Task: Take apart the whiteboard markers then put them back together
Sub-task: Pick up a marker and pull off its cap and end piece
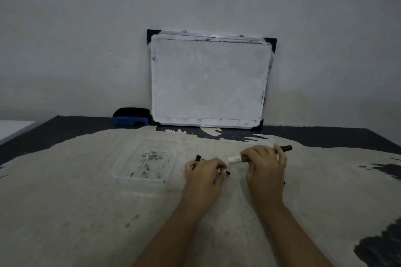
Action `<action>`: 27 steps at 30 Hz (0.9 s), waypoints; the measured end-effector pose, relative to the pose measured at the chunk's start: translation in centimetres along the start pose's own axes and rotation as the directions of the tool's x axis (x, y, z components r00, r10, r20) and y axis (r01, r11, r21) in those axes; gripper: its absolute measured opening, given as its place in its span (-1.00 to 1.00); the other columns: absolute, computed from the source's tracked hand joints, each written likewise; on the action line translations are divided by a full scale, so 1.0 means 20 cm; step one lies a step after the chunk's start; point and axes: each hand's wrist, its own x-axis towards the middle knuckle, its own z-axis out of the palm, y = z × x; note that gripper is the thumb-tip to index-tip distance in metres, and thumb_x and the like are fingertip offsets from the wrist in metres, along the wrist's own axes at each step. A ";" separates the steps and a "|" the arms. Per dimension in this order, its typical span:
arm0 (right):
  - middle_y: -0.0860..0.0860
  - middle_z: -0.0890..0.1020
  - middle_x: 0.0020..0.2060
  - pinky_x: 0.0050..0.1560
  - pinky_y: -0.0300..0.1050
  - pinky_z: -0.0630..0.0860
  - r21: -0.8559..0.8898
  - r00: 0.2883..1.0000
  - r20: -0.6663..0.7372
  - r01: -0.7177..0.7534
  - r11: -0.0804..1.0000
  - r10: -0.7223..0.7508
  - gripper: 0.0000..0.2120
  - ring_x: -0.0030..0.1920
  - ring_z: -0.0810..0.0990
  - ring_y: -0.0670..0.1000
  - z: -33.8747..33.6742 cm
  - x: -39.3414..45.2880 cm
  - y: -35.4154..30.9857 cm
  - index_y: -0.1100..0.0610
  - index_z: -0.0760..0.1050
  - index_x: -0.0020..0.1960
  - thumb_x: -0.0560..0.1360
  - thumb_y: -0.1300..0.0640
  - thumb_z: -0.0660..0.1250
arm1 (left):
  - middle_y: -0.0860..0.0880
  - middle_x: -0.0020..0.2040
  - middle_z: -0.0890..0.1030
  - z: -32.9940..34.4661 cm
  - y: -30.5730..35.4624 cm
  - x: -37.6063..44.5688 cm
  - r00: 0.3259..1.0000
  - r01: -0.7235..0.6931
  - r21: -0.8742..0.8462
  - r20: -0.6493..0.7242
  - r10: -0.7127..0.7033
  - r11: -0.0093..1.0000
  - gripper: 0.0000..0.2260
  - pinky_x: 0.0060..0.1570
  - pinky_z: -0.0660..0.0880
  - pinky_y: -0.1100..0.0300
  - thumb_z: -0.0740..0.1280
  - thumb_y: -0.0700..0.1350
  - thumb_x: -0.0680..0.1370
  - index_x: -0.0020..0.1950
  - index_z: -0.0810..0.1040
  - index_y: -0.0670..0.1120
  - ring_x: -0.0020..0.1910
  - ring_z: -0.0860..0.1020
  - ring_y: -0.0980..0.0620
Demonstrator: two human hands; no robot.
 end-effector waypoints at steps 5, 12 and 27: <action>0.04 0.67 -0.33 0.38 0.19 0.22 -0.057 0.999 -0.018 0.047 0.997 -0.048 -0.76 -0.07 0.65 0.10 0.01 0.00 0.00 0.18 0.62 -0.26 0.26 0.50 0.42 | 0.15 -0.08 0.57 0.00 0.00 0.00 1.000 0.019 0.055 0.007 -0.020 0.998 -0.91 0.01 0.00 0.28 0.28 -0.06 0.49 -0.04 0.52 0.09 0.01 0.46 0.19; 0.07 0.64 -0.40 0.41 0.18 0.19 -0.178 0.977 -0.033 0.202 0.963 -0.211 -0.70 -0.22 0.64 0.12 0.02 0.01 -0.02 0.19 0.60 -0.36 0.33 0.40 0.13 | 0.13 -0.11 0.50 -0.01 -0.01 -0.01 0.998 0.052 0.090 0.037 -0.056 0.995 -0.92 0.05 0.02 0.23 0.28 -0.07 0.40 -0.14 0.44 0.05 -0.03 0.44 0.15; 0.04 0.63 -0.42 0.38 0.15 0.18 -0.182 0.960 0.000 0.275 0.944 -0.279 -0.86 -0.25 0.62 0.09 0.02 0.01 -0.05 0.16 0.61 -0.38 0.26 0.36 0.36 | 0.11 -0.13 0.53 -0.01 -0.02 -0.01 0.995 0.101 0.080 -0.009 -0.101 0.992 -0.95 -0.03 0.01 0.24 0.23 -0.08 0.43 -0.16 0.48 0.04 -0.05 0.42 0.16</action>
